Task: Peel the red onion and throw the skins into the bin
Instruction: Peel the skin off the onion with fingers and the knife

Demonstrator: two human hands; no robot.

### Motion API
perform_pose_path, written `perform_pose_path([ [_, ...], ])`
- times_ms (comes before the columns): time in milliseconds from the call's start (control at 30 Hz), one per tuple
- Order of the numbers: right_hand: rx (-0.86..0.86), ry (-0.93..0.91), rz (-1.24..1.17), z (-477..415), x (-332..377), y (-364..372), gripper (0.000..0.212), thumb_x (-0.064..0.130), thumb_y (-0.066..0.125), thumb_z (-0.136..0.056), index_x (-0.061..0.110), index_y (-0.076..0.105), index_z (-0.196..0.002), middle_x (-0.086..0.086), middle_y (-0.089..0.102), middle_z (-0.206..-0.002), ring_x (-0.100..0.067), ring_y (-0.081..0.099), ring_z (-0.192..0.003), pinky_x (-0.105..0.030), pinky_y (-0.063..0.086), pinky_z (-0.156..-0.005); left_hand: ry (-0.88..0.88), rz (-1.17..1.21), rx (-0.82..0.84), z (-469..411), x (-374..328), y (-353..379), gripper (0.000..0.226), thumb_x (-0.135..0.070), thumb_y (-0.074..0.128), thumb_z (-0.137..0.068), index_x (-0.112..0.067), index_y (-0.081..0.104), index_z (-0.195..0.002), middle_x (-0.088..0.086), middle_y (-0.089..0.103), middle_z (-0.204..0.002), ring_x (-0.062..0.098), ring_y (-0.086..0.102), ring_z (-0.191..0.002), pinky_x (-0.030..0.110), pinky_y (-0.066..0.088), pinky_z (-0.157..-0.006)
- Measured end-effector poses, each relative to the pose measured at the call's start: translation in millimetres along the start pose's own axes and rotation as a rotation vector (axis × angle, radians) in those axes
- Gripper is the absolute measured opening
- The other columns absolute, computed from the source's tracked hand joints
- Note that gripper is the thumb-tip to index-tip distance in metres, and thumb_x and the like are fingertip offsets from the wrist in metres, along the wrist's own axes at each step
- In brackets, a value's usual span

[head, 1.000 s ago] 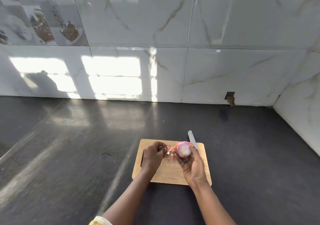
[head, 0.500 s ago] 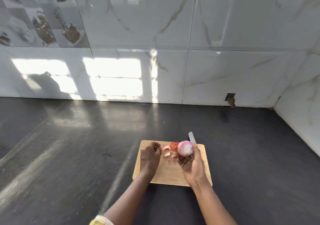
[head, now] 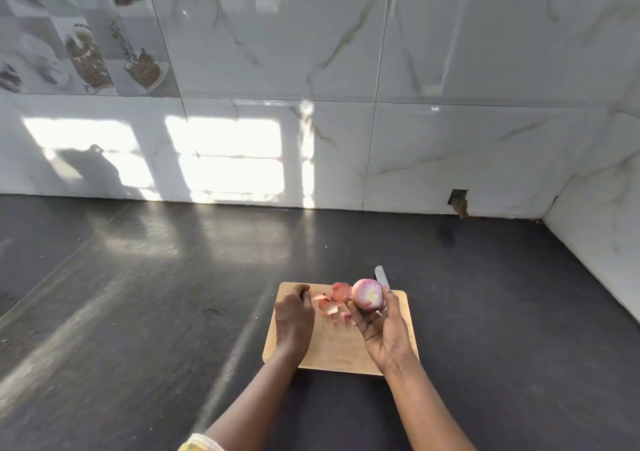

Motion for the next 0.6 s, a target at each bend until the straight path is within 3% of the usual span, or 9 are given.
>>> perform_pose_path([
  [67,-0.001,-0.007,0.011,-1,2,-3,0.031,0.030,0.055,-0.092,0.022,0.062,-0.122,-0.020,0.067,-0.094,-0.027,0.070,-0.072,-0.034,0.061,-0.062,-0.008,-0.006,-0.008,-1,1,-1,0.022,-0.011,0.048,-0.092,-0.005,0.067,-0.102,0.015,0.070,-0.099,0.028,0.063,-0.093,0.025,0.041,-0.077],
  [167,-0.077,0.021,0.062,-2,2,-11,0.045,0.039,0.060,-0.087,0.012,0.060,-0.122,-0.019,0.067,-0.084,-0.023,0.070,-0.061,-0.029,0.059,-0.053,-0.012,-0.031,-0.005,-1,3,-1,0.023,-0.010,0.047,-0.092,-0.005,0.067,-0.104,0.016,0.069,-0.101,0.030,0.062,-0.095,0.029,0.044,-0.081],
  [267,-0.075,0.028,0.081,0,2,-10,0.031,0.037,0.059,-0.090,0.016,0.066,-0.111,-0.016,0.064,-0.079,-0.019,0.065,-0.056,-0.026,0.057,-0.051,0.005,-0.029,0.046,1,3,3,0.026,-0.010,0.046,-0.092,-0.007,0.066,-0.108,0.012,0.068,-0.108,0.026,0.061,-0.102,0.025,0.041,-0.086],
  [367,-0.048,0.034,0.067,4,2,-6,0.016,0.030,0.057,-0.092,0.018,0.069,-0.093,-0.018,0.063,-0.081,-0.020,0.065,-0.057,-0.027,0.058,-0.055,0.052,0.011,0.125,5,-2,9,0.025,-0.019,0.047,-0.094,-0.008,0.068,-0.101,0.007,0.068,-0.107,0.022,0.060,-0.102,0.022,0.038,-0.080],
  [500,-0.038,0.030,0.111,3,0,-5,0.017,0.027,0.053,-0.094,0.016,0.066,-0.096,-0.020,0.066,-0.082,-0.023,0.067,-0.062,-0.030,0.059,-0.062,0.224,0.173,0.342,14,-19,13,0.033,-0.034,0.053,-0.091,-0.018,0.061,-0.119,-0.011,0.056,-0.122,0.000,0.049,-0.113,0.016,0.036,-0.095],
  [600,-0.024,0.046,0.127,2,-2,-5,0.017,0.022,0.053,-0.094,0.010,0.065,-0.092,-0.019,0.067,-0.082,-0.021,0.067,-0.064,-0.029,0.059,-0.063,0.237,0.306,0.520,18,-23,20,0.038,-0.038,0.060,-0.084,-0.028,0.059,-0.121,-0.011,0.062,-0.120,-0.001,0.057,-0.108,0.020,0.045,-0.094],
])
Point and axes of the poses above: each hand's wrist, its own z-axis away from the middle knuckle, its own y-axis out of the palm, x = y × z, the point moved 4 cm from there along -z, towards the middle knuckle
